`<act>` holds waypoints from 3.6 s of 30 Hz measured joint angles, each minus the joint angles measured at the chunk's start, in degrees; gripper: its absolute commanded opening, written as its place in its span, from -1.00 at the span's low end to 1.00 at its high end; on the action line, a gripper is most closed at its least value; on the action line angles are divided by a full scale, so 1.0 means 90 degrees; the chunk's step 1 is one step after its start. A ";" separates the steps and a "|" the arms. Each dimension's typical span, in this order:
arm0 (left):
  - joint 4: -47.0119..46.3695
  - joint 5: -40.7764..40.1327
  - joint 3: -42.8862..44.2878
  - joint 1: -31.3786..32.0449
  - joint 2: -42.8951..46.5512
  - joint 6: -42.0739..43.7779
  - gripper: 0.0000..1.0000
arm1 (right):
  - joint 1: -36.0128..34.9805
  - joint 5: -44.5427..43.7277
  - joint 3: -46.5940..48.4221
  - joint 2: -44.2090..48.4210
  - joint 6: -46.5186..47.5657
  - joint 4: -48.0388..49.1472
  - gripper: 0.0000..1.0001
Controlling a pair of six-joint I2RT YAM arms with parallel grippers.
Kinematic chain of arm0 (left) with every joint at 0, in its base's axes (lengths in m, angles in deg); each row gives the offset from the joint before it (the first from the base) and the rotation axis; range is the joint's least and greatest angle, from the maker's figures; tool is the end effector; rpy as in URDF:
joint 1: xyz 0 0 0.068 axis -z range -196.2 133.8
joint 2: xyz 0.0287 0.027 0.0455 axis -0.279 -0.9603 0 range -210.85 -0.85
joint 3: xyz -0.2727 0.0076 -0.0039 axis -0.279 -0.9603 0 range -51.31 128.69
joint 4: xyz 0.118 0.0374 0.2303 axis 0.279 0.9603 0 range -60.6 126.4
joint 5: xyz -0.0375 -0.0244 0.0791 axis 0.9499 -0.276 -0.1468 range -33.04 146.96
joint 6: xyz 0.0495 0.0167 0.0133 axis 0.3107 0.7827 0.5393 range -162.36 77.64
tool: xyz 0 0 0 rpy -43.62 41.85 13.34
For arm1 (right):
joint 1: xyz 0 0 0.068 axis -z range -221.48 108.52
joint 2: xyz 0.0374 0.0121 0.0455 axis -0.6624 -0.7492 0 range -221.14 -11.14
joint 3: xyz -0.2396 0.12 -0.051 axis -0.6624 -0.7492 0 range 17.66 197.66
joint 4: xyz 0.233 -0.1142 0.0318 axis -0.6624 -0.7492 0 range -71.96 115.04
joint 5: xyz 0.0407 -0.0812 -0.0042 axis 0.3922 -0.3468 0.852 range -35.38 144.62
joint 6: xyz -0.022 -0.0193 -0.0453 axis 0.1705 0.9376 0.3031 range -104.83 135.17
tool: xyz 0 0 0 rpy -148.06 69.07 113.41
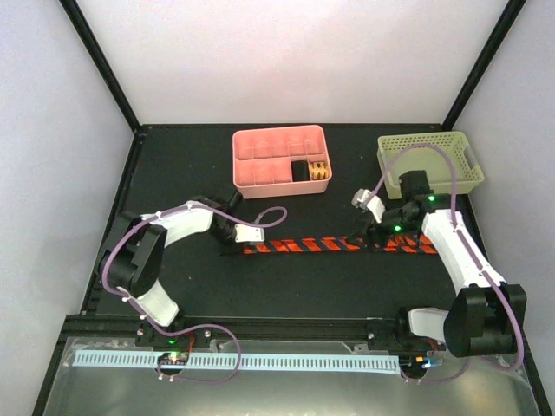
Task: Roll the ties
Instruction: Pick up the tie from the center of the board, then roll the tie at the center of the board.
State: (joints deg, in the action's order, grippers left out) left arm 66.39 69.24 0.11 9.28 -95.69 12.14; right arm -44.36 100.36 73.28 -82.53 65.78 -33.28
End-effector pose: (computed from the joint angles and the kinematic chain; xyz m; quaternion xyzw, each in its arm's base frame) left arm 0.2492 -0.1271 0.1446 0.6435 0.7534 -0.0823 0.1071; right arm 0.2134 0.0362 0.2597 -0.4586 0.7908 0.3004 0.2723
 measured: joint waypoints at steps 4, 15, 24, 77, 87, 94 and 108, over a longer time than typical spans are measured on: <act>0.0066 0.0112 -0.0136 -0.0245 0.0223 0.0168 0.54 | -0.0583 0.0153 -0.0345 -0.0075 -0.1030 0.0668 0.35; -0.0724 0.1678 -0.0784 -0.1460 0.3305 -0.0678 0.97 | -0.2244 0.0194 -0.0656 -0.0835 -0.3449 0.2669 0.18; -0.1081 0.1906 -0.1596 -0.1494 0.3730 -0.0651 0.97 | -0.3232 0.0148 0.0102 -0.2567 -0.4758 0.4058 -0.47; -0.0192 0.1537 -0.0153 -0.0182 0.1260 0.0622 -0.39 | -0.4410 -0.0355 0.1559 -0.5328 -0.6924 0.5248 -0.83; -0.0148 0.1467 -0.0075 -0.0112 0.1081 0.0369 -0.36 | -0.3932 0.0189 0.1020 -0.4410 -0.6900 0.5061 -0.43; -0.0153 0.1430 0.0024 0.0080 0.0862 0.0182 -0.34 | -0.3857 0.0767 0.0517 -0.4279 -0.7696 0.5821 -0.19; -0.0155 0.1277 0.0342 0.0345 0.0469 -0.0209 -0.34 | -0.3861 0.1064 0.0418 -0.4439 -0.8988 0.7055 -0.25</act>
State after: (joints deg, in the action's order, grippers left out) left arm 65.00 80.73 3.19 12.38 -91.48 10.26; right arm -79.11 109.93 77.04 -122.49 -15.11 30.21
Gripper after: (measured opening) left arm 0.331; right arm 0.382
